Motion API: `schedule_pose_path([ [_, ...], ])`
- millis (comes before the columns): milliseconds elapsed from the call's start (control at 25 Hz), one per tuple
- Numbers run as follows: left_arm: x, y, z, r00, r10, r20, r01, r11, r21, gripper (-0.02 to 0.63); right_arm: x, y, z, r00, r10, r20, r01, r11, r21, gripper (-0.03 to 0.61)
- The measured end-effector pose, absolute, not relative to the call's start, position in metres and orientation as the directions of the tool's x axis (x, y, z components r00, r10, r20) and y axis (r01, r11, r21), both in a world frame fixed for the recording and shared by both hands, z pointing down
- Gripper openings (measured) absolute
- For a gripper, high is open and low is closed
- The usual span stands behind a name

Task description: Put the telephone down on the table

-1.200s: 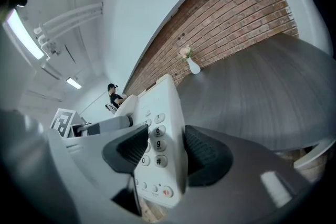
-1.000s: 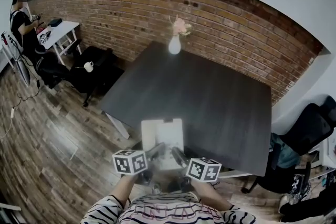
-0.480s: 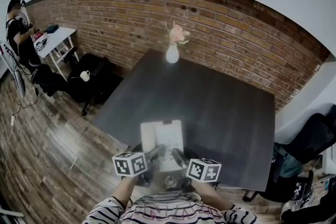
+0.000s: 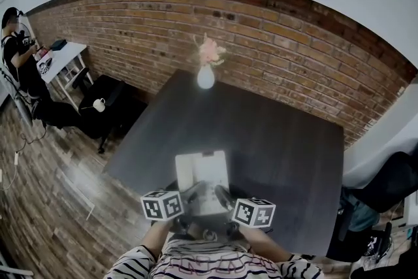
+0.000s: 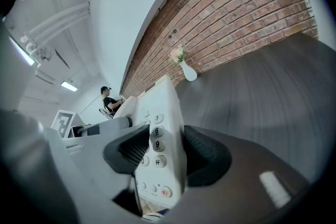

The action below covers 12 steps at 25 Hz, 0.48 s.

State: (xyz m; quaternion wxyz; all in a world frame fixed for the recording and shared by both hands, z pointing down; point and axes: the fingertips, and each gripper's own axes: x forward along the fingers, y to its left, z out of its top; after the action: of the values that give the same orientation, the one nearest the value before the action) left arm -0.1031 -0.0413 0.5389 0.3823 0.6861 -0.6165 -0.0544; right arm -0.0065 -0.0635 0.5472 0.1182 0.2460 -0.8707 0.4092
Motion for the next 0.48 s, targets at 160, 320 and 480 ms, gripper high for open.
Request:
schedule_pose_path([
  [160,-0.109,-0.068,0.54,0.246,-0.886,0.394,-0.808,0.037,0.588,0.414,-0.012,-0.089,0.551,-0.847,-0.344,0.404,-0.531,0.535,-0.657,0.201],
  [320,-0.121,-0.092,0.545,0.269,-0.878,0.397,-0.809,0.018,0.588,0.414,-0.023,-0.111,0.556,-0.837,-0.368,0.405,-0.547,0.518,-0.658,0.196],
  [480,-0.138,-0.114,0.547,0.31,-0.859,0.407,-0.808,-0.013,0.589,0.414,-0.04,-0.128,0.558,-0.821,-0.401,0.407,-0.567,0.484,-0.666,0.196],
])
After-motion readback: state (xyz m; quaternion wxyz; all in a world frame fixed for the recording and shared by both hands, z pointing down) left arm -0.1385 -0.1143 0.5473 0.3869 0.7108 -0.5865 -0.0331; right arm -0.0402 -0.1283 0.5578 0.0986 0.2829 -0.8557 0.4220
